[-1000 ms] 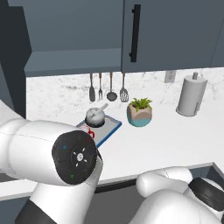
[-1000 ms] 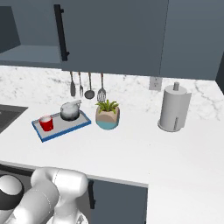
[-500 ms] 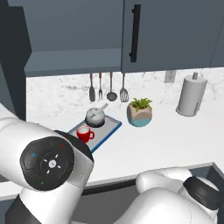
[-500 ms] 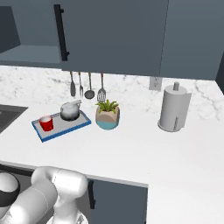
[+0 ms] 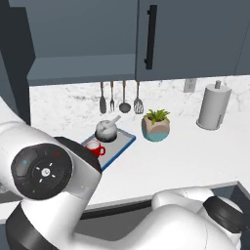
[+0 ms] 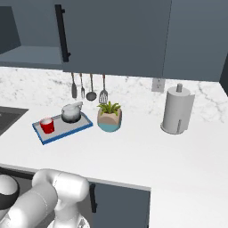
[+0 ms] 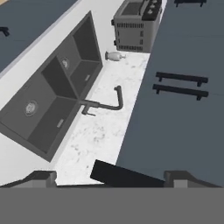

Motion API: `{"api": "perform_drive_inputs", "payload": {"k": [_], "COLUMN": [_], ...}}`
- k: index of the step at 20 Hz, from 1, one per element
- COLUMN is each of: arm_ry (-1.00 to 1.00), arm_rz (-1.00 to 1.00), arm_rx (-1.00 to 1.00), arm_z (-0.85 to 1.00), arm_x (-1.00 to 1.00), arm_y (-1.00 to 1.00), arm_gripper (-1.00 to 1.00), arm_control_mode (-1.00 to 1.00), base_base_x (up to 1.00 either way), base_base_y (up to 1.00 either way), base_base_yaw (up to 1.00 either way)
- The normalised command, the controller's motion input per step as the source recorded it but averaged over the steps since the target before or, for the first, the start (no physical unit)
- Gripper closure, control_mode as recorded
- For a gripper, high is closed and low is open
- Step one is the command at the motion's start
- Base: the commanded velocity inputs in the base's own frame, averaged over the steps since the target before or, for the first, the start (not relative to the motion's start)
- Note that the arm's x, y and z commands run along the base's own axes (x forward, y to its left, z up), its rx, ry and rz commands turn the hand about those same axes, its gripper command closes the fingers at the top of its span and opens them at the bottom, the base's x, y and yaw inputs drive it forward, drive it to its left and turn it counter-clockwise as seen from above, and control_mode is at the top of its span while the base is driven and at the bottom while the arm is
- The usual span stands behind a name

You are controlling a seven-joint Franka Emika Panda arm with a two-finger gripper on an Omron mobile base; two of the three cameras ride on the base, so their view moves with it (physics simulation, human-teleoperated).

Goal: Pick the kettle from the counter and place it on the tray. Then pick the mug from the cabinet and place it on the tray. Then close the cabinet doors.

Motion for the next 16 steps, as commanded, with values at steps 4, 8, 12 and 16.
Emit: {"api": "perform_drive_inputs", "payload": {"k": [4,8,12,16], "arm_ry": [0.00,0.00,0.02,0.05], "arm_rz": [-0.02,-0.05,-0.13,-0.18], "arm_rx": [0.01,0.00,0.00,0.00], "arm_z": [0.00,-0.01,0.00,0.00], "arm_x": [0.47,0.38,0.29,0.28], "arm_y": [-0.16,-0.44,-0.74,-0.86], "arm_gripper": [-1.00,-1.00,-1.00,-1.00], "arm_control_mode": [-1.00,-1.00,-1.00,-1.00], "base_base_x": [0.00,0.00,0.00,0.00], "base_base_y": [0.00,0.00,0.00,0.00], "base_base_yaw": [0.00,0.00,0.00,0.00]}}
